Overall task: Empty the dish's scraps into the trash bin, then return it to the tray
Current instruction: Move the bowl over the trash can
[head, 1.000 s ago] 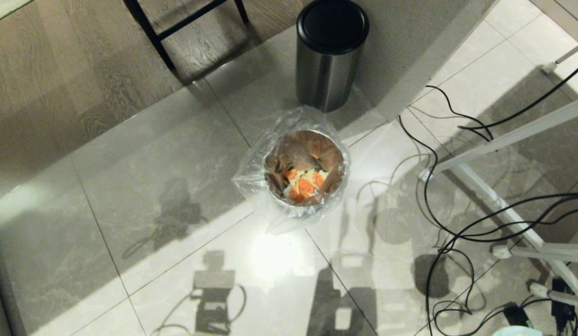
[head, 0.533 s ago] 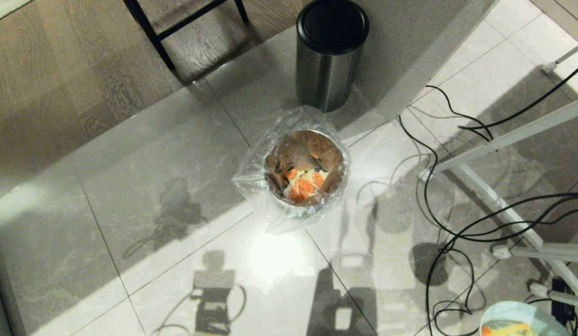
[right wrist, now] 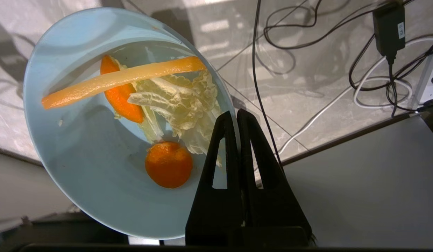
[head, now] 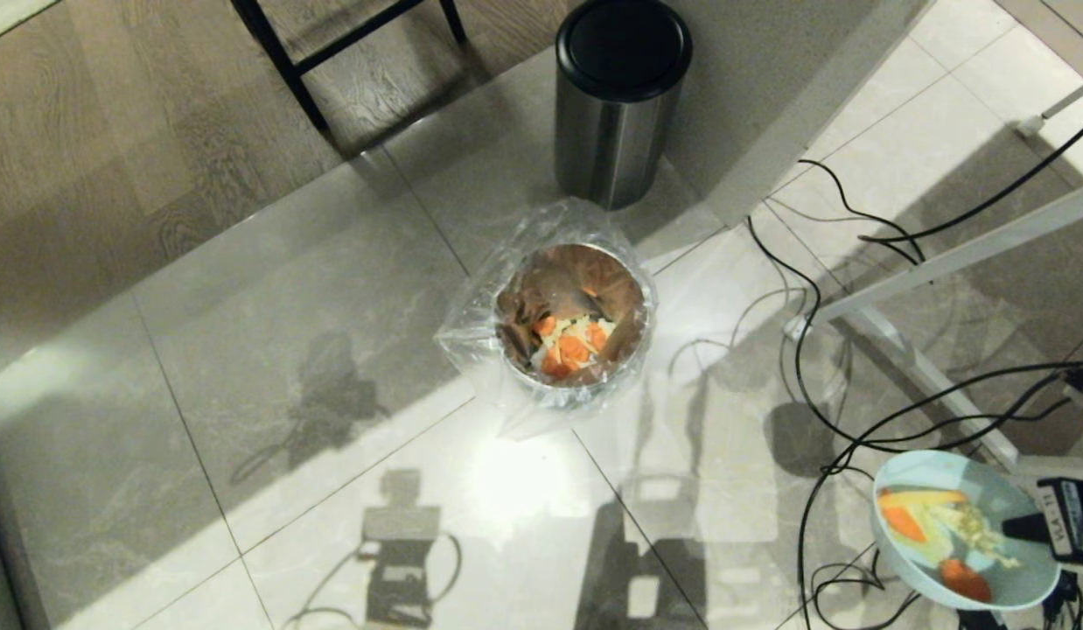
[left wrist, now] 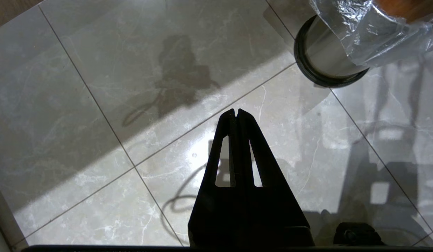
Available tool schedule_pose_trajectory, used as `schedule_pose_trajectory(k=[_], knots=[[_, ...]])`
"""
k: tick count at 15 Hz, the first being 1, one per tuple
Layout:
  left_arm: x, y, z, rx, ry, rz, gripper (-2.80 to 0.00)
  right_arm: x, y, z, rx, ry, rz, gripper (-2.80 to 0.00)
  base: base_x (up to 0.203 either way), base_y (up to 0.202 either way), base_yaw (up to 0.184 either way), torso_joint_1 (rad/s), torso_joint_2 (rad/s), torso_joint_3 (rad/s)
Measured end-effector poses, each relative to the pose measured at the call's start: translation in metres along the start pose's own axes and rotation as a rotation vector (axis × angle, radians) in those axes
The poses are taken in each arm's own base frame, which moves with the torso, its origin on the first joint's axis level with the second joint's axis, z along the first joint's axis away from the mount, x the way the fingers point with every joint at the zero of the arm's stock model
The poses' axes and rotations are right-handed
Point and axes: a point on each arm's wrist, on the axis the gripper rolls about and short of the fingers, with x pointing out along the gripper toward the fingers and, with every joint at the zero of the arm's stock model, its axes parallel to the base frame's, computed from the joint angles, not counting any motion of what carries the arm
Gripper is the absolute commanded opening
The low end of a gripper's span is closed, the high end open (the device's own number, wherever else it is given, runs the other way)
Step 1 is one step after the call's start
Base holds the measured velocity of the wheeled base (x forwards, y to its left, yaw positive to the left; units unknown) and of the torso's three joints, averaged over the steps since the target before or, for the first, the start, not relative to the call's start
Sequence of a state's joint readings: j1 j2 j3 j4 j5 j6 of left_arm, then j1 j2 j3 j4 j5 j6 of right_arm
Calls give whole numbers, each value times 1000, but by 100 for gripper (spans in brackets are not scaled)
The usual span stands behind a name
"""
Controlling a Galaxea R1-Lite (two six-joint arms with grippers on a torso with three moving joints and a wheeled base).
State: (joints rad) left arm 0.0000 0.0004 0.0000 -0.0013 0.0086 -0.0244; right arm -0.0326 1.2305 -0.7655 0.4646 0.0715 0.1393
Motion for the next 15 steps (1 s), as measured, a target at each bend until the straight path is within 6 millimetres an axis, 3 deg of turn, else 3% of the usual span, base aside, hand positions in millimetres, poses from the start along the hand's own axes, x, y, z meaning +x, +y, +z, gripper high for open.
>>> schedule_pose_trajectory(k=[11, 15], knots=[[0, 0, 0, 0, 0, 0, -280, 11, 8, 80, 20, -105, -64, -280, 0, 0, 0, 0, 0, 0], [0, 0, 0, -1, 0, 0, -280, 11, 26, 109, -6, -176, -109, -280, 0, 0, 0, 0, 0, 0]])
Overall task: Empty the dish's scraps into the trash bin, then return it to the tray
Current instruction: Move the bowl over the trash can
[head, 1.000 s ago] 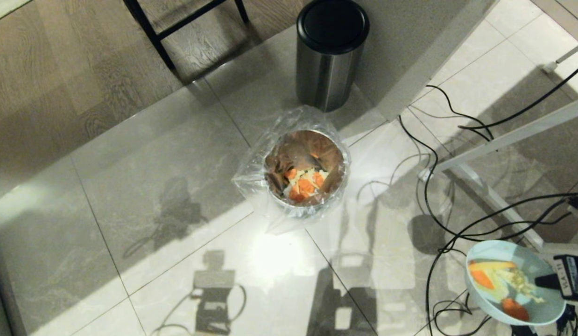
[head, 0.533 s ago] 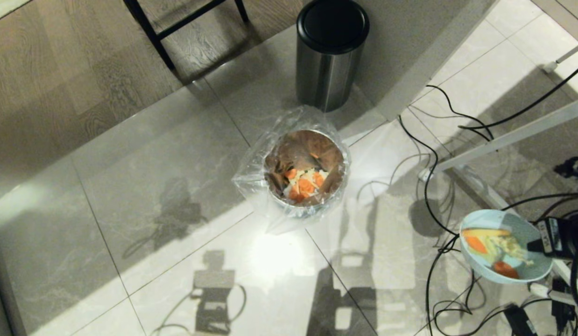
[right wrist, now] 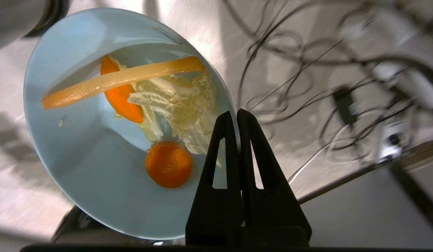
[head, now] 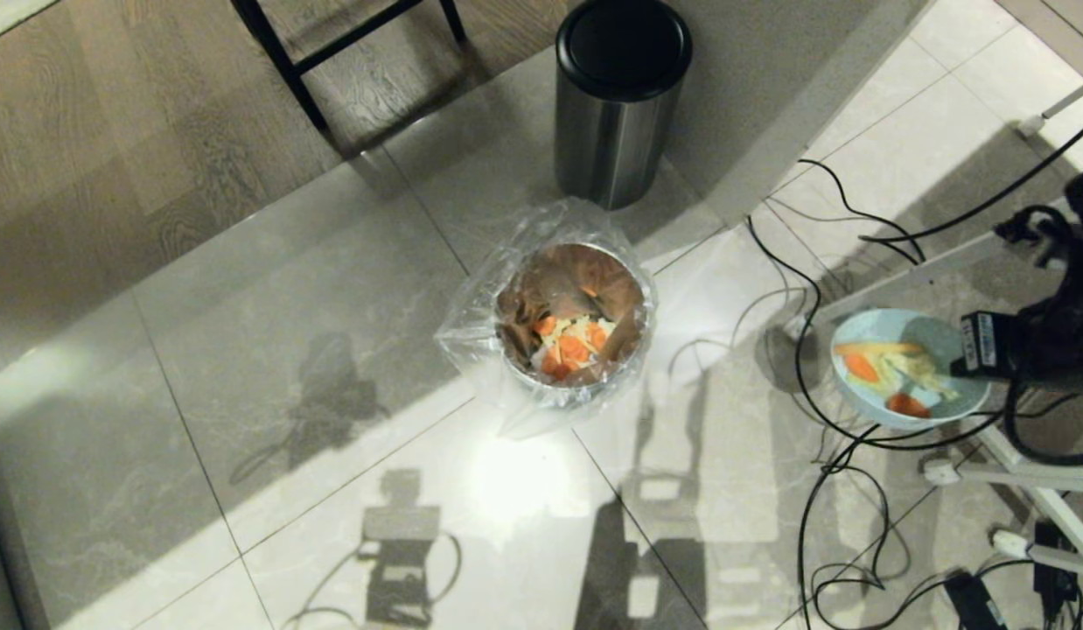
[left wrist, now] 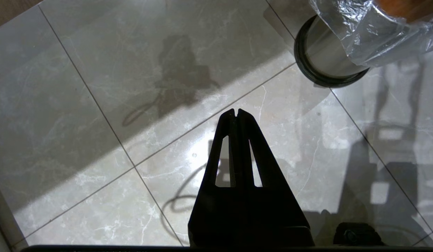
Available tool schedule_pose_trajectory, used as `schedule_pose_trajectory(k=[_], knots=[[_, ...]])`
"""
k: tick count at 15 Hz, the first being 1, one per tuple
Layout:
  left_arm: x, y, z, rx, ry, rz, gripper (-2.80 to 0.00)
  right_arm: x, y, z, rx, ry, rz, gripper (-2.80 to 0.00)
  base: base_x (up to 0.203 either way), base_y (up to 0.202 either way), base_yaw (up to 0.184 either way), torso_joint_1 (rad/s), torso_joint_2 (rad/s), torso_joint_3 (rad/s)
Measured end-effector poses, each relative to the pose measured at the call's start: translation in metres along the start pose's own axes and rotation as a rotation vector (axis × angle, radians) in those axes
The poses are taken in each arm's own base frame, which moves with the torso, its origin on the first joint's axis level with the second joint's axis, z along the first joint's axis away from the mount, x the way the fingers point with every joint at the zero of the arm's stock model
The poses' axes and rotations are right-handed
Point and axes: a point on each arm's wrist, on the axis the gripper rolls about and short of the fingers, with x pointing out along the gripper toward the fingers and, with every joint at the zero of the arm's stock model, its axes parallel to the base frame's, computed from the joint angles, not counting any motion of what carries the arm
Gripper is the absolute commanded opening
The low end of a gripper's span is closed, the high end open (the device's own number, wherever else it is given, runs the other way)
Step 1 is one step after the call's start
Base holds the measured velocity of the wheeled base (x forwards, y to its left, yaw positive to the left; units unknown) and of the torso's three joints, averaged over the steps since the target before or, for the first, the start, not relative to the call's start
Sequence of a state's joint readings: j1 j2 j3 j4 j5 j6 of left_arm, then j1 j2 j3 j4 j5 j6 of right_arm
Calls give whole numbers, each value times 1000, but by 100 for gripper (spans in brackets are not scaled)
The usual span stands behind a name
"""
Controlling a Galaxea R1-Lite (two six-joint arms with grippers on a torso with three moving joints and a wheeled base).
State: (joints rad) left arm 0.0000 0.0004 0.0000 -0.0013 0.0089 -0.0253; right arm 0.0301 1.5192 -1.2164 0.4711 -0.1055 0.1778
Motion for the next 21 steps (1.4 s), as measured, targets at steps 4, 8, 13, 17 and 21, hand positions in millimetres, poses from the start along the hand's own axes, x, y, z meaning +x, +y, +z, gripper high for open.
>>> schedule_pose_trajectory(k=[4, 8, 13, 17, 21], knots=[[0, 0, 0, 1, 0, 0, -280, -5, 37, 27, 14, -94, -7, -280, 0, 0, 0, 0, 0, 0], [0, 0, 0, 0, 0, 0, -280, -10, 79, 41, 52, -138, 36, -280, 0, 0, 0, 0, 0, 0], [0, 0, 0, 0, 0, 0, -280, -15, 110, 50, 26, -211, 42, -280, 0, 0, 0, 0, 0, 0], [0, 0, 0, 1, 0, 0, -280, -30, 137, 53, -1, -282, 44, -280, 0, 0, 0, 0, 0, 0], [0, 0, 0, 0, 0, 0, -280, -44, 162, 49, -45, -331, 75, -280, 0, 0, 0, 0, 0, 0]])
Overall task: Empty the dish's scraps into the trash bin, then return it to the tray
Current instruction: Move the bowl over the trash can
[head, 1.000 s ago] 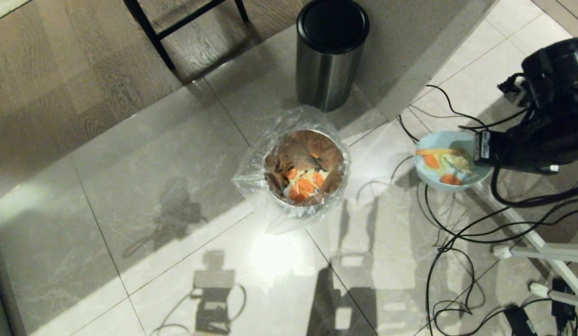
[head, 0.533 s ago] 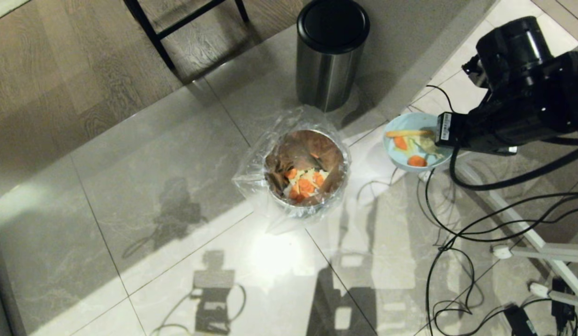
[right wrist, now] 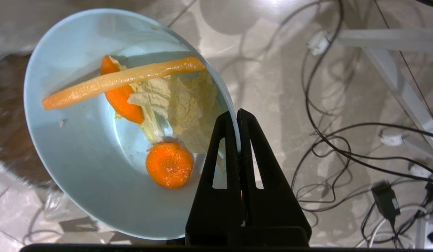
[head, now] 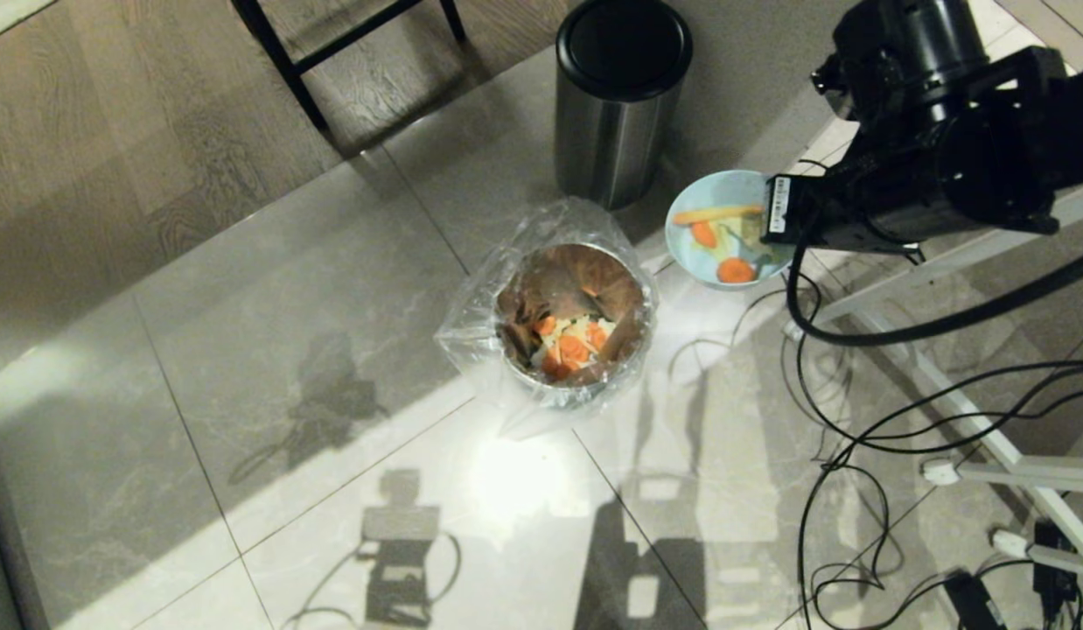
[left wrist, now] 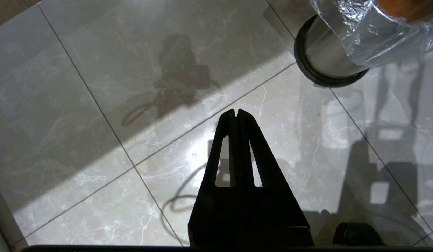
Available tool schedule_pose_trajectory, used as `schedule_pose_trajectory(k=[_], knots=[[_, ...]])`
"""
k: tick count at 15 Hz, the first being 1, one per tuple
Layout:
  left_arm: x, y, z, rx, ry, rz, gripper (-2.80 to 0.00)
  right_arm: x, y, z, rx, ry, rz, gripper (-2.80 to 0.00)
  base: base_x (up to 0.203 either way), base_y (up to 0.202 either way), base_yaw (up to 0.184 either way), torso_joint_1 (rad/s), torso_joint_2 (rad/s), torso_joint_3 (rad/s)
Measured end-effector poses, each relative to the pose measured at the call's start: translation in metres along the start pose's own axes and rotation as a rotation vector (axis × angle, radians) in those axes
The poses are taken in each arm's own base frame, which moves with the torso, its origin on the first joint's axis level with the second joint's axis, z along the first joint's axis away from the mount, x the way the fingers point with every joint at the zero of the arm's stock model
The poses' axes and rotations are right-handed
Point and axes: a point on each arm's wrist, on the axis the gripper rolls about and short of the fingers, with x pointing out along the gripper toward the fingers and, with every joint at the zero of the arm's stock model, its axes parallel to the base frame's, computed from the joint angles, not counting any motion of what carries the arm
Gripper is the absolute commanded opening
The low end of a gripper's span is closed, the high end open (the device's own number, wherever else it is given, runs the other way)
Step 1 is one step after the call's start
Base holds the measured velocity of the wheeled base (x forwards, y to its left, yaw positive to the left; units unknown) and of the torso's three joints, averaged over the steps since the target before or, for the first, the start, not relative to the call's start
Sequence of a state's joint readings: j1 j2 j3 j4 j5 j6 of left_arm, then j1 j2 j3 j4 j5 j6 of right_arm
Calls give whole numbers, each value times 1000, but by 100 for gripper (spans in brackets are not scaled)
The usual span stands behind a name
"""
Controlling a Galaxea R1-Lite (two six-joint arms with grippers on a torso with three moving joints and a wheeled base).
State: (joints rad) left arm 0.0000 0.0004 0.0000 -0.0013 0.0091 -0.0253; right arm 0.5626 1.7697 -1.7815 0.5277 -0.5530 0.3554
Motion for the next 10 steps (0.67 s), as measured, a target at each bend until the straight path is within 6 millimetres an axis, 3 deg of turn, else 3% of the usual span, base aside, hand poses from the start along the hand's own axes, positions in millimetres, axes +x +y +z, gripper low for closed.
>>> schedule_pose_trajectory(k=[4, 10], knots=[[0, 0, 0, 0, 0, 0, -280, -6, 19, 1, -111, -64, 60, -280, 0, 0, 0, 0, 0, 0], [0, 0, 0, 1, 0, 0, -280, 8, 40, 18, -410, -295, 77, -280, 0, 0, 0, 0, 0, 0]])
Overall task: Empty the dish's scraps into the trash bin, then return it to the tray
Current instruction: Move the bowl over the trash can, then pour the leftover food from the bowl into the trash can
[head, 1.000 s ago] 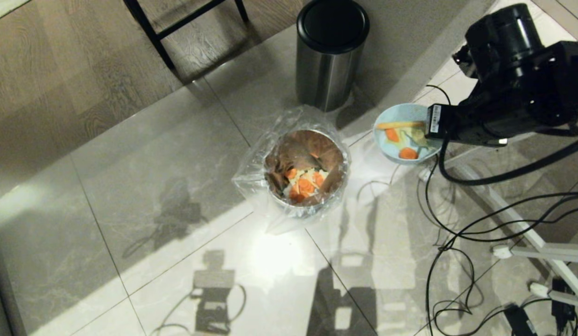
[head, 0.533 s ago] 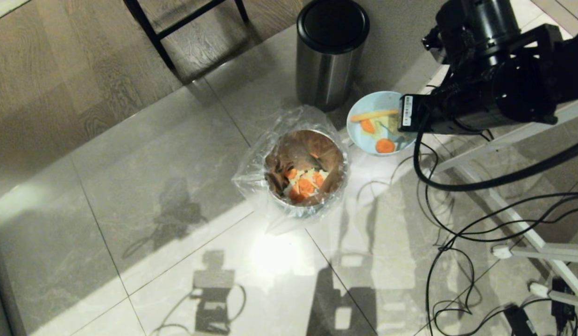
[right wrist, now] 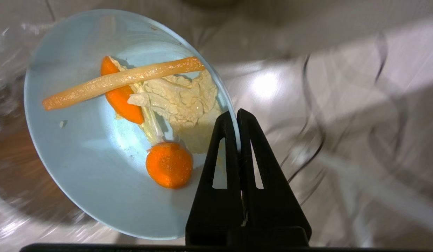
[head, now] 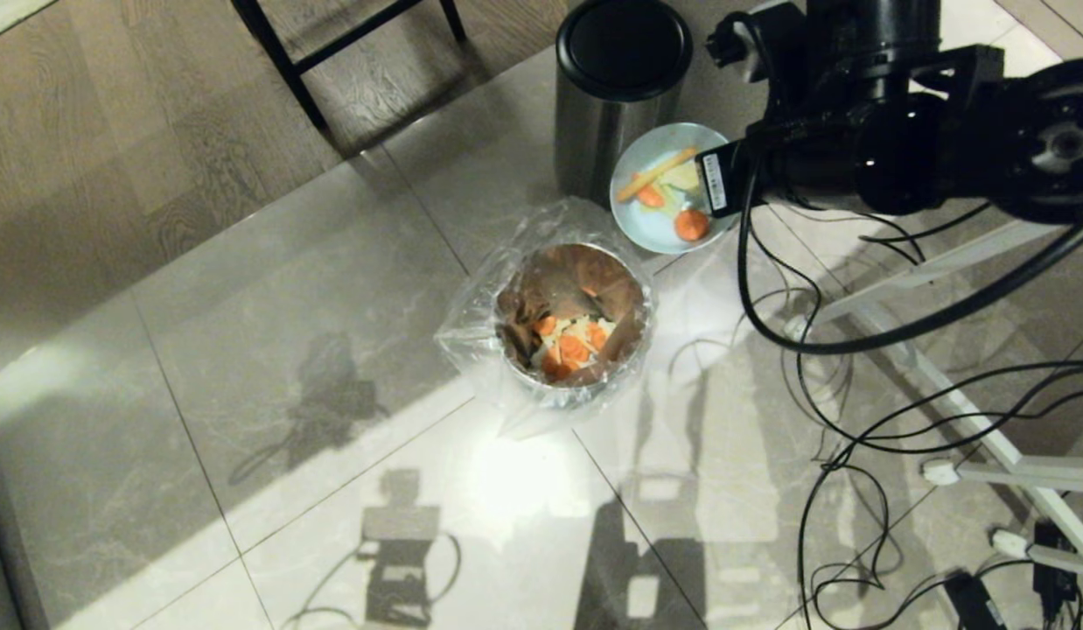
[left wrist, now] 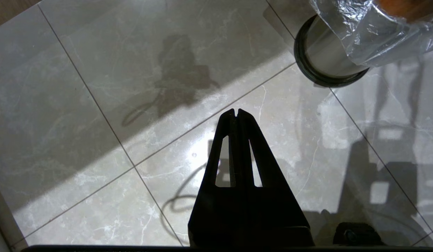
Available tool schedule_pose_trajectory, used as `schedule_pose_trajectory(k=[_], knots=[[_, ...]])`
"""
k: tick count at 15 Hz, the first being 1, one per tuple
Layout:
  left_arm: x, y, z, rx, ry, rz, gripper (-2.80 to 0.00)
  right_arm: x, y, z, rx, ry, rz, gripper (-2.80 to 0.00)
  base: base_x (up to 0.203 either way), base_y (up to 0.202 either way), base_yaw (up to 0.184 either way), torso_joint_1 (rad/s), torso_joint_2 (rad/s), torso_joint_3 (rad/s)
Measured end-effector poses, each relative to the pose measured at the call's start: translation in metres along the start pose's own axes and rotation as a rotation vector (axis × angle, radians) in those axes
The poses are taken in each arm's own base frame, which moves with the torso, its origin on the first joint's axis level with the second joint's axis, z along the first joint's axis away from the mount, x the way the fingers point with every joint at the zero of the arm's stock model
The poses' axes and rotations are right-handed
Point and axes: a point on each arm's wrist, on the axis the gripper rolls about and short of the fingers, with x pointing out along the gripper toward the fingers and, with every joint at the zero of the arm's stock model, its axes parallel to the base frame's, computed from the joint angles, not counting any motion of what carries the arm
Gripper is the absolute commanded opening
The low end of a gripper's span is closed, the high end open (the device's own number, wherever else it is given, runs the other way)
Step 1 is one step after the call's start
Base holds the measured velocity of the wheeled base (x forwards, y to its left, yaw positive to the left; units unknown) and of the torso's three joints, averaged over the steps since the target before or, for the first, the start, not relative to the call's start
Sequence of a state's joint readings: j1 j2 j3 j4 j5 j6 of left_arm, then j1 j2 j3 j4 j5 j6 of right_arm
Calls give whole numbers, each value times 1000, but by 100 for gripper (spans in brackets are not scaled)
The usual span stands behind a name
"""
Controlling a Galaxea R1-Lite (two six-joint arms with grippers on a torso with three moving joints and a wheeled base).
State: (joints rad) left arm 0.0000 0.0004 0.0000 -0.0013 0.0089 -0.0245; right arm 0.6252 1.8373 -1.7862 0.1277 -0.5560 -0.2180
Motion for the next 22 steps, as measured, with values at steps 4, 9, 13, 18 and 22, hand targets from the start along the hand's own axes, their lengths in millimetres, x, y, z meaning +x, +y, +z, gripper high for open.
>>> schedule_pose_trajectory(k=[4, 9, 13, 18, 22], knots=[[0, 0, 0, 0, 0, 0, -280, 10, 20, 6, -150, -110, -2, -280, 0, 0, 0, 0, 0, 0], [0, 0, 0, 0, 0, 0, -280, 16, 58, 11, -317, -247, 2, -280, 0, 0, 0, 0, 0, 0], [0, 0, 0, 0, 0, 0, -280, 18, 79, 12, -476, -376, 60, -280, 0, 0, 0, 0, 0, 0], [0, 0, 0, -1, 0, 0, -280, 13, 98, 12, -622, -503, 112, -280, 0, 0, 0, 0, 0, 0], [0, 0, 0, 0, 0, 0, -280, 12, 104, 15, -787, -636, 98, -280, 0, 0, 0, 0, 0, 0]])
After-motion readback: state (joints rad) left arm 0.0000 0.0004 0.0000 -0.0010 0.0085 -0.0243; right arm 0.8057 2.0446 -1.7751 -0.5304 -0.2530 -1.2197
